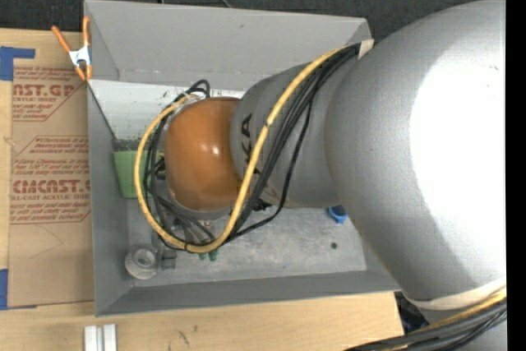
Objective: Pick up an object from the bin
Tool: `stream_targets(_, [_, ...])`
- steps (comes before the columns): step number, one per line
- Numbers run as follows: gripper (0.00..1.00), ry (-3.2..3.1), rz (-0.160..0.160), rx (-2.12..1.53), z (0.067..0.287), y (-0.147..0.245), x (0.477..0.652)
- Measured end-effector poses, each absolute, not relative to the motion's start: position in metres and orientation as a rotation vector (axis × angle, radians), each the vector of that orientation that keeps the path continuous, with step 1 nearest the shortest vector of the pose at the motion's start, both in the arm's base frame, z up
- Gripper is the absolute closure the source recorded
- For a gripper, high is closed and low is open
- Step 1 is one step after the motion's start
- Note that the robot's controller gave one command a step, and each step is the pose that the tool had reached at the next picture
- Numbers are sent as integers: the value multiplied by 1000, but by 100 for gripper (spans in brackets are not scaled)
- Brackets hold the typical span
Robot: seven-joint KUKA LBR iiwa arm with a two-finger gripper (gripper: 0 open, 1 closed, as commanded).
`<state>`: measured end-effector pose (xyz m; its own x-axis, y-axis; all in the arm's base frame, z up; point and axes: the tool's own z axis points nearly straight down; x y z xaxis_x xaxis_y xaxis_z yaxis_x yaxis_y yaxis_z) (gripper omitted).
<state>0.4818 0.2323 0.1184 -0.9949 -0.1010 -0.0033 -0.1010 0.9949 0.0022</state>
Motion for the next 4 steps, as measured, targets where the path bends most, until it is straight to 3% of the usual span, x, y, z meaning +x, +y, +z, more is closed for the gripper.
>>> stream_targets(1, [0, 3138, 2, -159, 116, 232, 481])
stream_targets(2, [0, 3132, 5, -132, 78, 231, 483])
stream_targets(3, [0, 3131, 2, -135, 142, 210, 509])
stream_targets(4, [0, 3073, 3, -588, 72, 236, 483])
